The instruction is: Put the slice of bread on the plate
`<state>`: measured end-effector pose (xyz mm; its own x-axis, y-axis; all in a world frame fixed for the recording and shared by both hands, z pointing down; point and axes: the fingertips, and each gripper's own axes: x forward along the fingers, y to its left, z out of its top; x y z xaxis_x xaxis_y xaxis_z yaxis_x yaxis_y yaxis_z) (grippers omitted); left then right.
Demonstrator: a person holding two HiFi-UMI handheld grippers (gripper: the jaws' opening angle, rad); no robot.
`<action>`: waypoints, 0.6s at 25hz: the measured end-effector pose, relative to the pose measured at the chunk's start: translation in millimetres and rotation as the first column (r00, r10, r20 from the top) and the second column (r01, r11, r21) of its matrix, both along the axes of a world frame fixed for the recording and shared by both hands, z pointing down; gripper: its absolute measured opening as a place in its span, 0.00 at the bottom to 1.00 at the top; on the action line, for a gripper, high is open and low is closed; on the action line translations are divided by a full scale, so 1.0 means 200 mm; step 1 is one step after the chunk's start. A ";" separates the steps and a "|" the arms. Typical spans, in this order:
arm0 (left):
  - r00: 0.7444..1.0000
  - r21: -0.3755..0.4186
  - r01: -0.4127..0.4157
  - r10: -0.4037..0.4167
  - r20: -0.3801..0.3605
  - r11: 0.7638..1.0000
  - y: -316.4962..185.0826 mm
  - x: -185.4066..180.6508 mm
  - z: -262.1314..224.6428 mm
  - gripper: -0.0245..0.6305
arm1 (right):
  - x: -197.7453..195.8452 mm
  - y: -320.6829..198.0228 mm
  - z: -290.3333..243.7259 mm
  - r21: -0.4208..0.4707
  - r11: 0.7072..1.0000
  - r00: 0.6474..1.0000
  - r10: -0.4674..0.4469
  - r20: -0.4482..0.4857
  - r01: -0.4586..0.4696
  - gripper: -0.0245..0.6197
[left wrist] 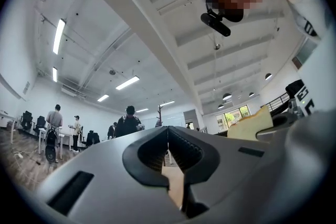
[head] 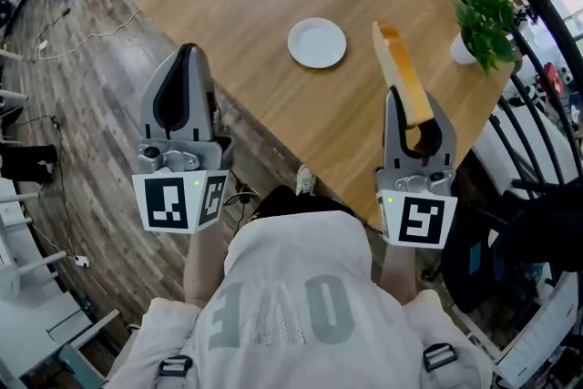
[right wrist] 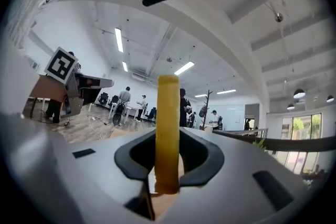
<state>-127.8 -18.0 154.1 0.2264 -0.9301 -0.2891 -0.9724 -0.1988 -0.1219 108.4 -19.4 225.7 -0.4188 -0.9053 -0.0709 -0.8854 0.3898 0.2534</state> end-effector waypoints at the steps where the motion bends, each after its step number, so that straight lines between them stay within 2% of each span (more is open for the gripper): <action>1: 1.000 0.001 0.000 0.000 0.004 1.000 -0.01 0.00 -0.01 0.05 | -0.02 -0.04 0.04 -0.025 1.000 1.000 -0.009 0.001 0.009 0.18; 4: 1.000 -0.005 0.012 -0.012 0.025 1.000 -0.04 -0.04 -0.04 0.05 | -0.11 -0.10 0.04 -0.051 0.998 0.999 -0.043 0.032 0.044 0.18; 9: 0.999 -0.011 0.013 -0.012 0.033 1.000 -0.14 -0.10 -0.02 0.05 | -0.23 -0.20 -0.06 0.012 0.999 0.998 -0.041 0.044 0.041 0.18; 15: 0.994 -0.057 -0.103 0.105 0.021 0.993 -0.36 0.07 0.11 0.05 | -0.17 -0.31 -0.01 0.027 0.998 0.997 0.058 -0.049 -0.057 0.18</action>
